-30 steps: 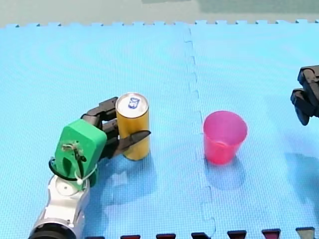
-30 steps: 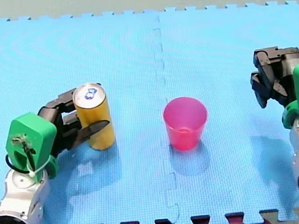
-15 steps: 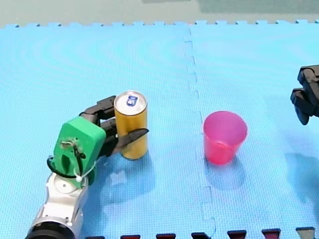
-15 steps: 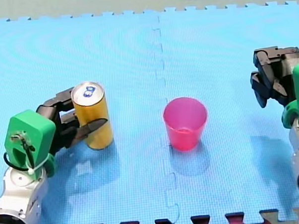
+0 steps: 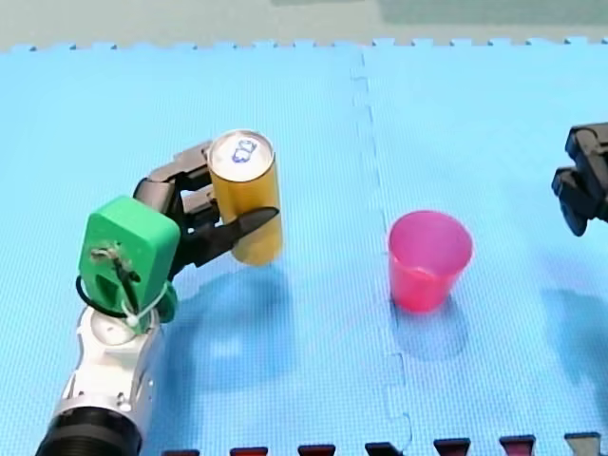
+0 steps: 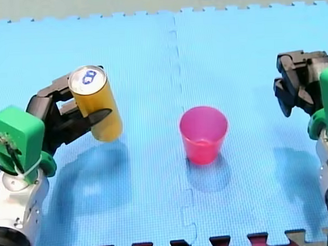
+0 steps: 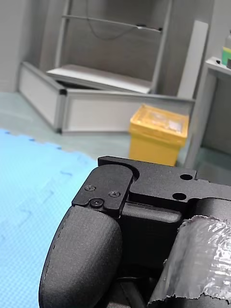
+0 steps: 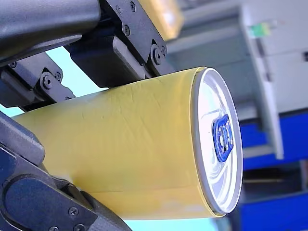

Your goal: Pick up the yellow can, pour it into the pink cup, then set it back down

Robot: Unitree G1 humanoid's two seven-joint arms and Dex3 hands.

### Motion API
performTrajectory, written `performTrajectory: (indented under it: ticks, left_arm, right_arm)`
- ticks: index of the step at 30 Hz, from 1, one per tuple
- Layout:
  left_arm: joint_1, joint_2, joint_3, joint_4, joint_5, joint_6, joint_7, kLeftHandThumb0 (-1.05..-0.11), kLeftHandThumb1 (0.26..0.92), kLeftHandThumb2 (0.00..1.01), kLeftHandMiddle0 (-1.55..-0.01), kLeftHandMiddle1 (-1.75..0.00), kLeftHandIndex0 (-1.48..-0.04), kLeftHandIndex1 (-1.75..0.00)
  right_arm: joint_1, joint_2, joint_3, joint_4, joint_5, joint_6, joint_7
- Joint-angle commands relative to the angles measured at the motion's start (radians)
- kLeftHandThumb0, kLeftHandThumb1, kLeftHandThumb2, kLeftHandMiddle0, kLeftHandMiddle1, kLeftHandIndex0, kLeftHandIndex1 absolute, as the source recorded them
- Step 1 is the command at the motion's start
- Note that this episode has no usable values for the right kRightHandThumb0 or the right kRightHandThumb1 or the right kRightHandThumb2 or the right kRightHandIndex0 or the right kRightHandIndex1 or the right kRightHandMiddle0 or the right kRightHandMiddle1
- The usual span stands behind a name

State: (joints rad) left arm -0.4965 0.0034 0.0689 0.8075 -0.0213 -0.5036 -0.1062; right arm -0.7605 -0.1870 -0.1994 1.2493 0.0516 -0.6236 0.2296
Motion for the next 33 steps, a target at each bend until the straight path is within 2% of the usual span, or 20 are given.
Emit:
performTrajectory:
  ticks: [1,5,11,18,25,30,33]
  left_arm:
    - [-0.006,-0.003,-0.006,-0.021,0.004,-0.006,0.010,-0.367,0.811,0.00,-1.39,-0.01,-1.20,0.00]
    - [-0.012,-0.018,-0.021,-0.050,0.022,-0.003,0.033,-0.377,0.813,0.00,-1.39,-0.01,-1.20,0.00]
    - [-0.035,-0.026,-0.032,-0.062,0.039,0.002,0.061,-0.372,0.812,0.00,-1.39,-0.01,-1.21,0.00]
    - [-0.057,-0.022,-0.059,-0.044,0.100,-0.051,0.115,-0.360,0.807,0.00,-1.39,0.00,-1.21,0.00]
    - [-0.119,-0.004,-0.109,0.013,0.221,-0.088,0.224,-0.359,0.799,0.00,-1.39,0.00,-1.21,0.00]
    - [-0.166,-0.005,-0.128,0.052,0.256,-0.094,0.271,-0.366,0.795,0.00,-1.37,0.00,-1.21,0.00]
    - [-0.196,0.006,-0.153,0.075,0.305,-0.095,0.321,-0.372,0.792,0.00,-1.36,0.00,-1.21,0.00]
  right_arm:
    - [-0.008,0.001,0.000,0.001,-0.002,0.006,-0.005]
    - [-0.008,0.006,0.002,0.002,-0.003,0.008,-0.013]
    - [-0.007,0.010,0.003,0.003,-0.003,0.011,-0.018]
    - [-0.004,0.013,0.002,0.003,-0.001,0.013,-0.016]
    - [-0.002,0.016,0.005,0.003,-0.005,0.017,-0.022]
    - [-0.001,0.020,0.006,0.001,-0.006,0.021,-0.026]
    - [0.000,0.021,0.007,0.000,-0.009,0.022,-0.028]
